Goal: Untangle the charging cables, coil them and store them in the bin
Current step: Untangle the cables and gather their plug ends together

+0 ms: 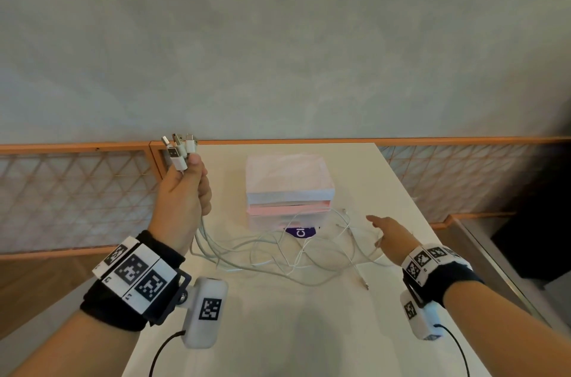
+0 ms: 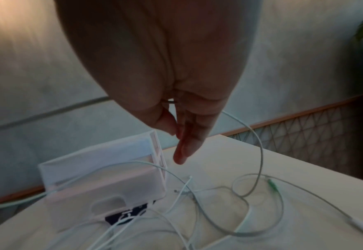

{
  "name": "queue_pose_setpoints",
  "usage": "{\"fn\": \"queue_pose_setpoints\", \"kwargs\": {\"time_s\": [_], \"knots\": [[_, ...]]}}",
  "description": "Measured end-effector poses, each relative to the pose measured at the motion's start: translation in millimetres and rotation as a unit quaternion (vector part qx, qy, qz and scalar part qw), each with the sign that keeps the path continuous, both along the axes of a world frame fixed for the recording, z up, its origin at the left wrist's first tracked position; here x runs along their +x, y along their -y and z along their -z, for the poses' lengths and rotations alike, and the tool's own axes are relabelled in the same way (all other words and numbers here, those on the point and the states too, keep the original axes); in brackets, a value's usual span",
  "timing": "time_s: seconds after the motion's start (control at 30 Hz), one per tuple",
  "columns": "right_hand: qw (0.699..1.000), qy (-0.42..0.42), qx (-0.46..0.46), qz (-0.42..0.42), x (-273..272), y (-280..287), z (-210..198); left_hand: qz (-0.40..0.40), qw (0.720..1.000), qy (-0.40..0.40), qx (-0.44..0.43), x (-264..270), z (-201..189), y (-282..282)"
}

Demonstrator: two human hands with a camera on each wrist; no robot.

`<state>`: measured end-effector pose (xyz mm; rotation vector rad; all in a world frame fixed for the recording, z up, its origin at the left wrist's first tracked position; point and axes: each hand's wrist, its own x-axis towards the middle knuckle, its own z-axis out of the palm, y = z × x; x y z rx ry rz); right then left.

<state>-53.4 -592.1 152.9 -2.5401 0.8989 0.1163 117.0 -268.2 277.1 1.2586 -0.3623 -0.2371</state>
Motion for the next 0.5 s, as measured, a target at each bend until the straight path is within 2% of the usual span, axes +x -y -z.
{"fn": "queue_pose_setpoints", "kwargs": {"time_s": [0.07, 0.13, 0.23, 0.33, 0.4, 0.47, 0.5], "knots": [[1.000, 0.000, -0.015, 0.006, 7.0, -1.2, -3.7, 0.005, 1.000, 0.001, -0.004, -0.3, -2.3, -1.8], [0.995, -0.070, -0.073, -0.023, 14.3, -2.4, -11.3, 0.016, 1.000, 0.004, -0.005, -0.5, -4.2, -3.4], [0.967, -0.177, -0.160, -0.085, 22.7, -9.7, -31.4, 0.029, 1.000, 0.011, -0.003, -0.2, -4.7, -6.7], [0.952, -0.167, -0.225, -0.122, 35.4, -28.9, -65.6, 0.050, 0.999, 0.003, -0.011, -0.4, -3.2, -9.1], [0.966, -0.096, -0.195, -0.141, 48.5, -50.5, -86.7, 0.061, 0.998, 0.004, -0.013, -3.0, -2.2, -7.7], [0.978, 0.006, -0.072, -0.197, 61.8, -83.1, -102.2, 0.072, 0.997, 0.008, -0.018, -6.8, -1.7, -3.7], [0.970, 0.046, 0.012, -0.236, 66.2, -105.0, -110.4, 0.079, 0.997, 0.006, -0.020, -8.9, -1.2, -1.0]]}}
